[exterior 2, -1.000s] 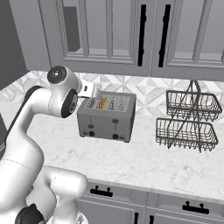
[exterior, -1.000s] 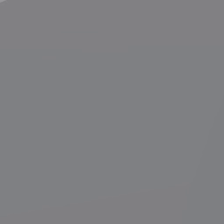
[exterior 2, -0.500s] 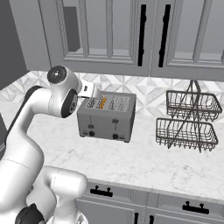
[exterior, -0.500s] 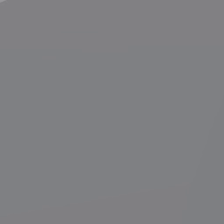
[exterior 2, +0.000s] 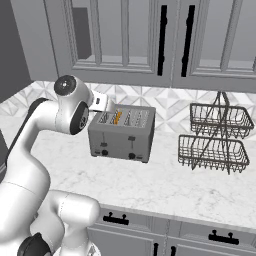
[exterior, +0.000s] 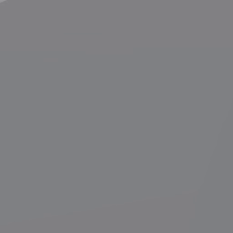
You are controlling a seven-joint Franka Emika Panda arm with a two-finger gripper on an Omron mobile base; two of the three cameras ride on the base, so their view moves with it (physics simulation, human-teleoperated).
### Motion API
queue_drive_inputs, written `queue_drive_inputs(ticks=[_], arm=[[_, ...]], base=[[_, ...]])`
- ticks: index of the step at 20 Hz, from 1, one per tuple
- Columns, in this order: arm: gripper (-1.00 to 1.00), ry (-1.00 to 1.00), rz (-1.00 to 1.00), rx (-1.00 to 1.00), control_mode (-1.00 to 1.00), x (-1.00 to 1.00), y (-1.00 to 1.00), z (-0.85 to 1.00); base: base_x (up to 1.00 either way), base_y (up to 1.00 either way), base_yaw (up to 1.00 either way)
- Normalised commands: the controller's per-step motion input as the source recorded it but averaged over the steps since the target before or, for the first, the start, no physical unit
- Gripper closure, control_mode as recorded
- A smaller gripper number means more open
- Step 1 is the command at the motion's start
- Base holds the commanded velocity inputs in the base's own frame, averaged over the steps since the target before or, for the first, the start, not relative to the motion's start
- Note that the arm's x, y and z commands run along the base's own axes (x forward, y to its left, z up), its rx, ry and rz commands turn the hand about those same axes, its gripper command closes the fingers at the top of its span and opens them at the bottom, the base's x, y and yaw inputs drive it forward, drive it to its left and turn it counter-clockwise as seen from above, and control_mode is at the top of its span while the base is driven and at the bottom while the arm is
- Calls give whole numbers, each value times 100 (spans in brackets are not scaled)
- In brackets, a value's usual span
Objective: Start the toaster. Once the lever pops up, take the bread to the plate on the dining counter.
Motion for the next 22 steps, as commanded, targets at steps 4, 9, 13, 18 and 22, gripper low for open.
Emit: queue_drive_inputs(ticks=[4, 9, 13, 18, 22], arm=[[-100, 0, 0, 0, -100, 0, 0, 0], [-100, 0, 0, 0, -100, 0, 0, 0], [-100, 0, 0, 0, -100, 0, 0, 0], [-100, 0, 0, 0, -100, 0, 0, 0], [-100, 0, 0, 0, -100, 0, 0, 0]], base=[[0, 0, 0], [0, 0, 0], [0, 0, 0], [0, 0, 0], [0, 0, 0]])
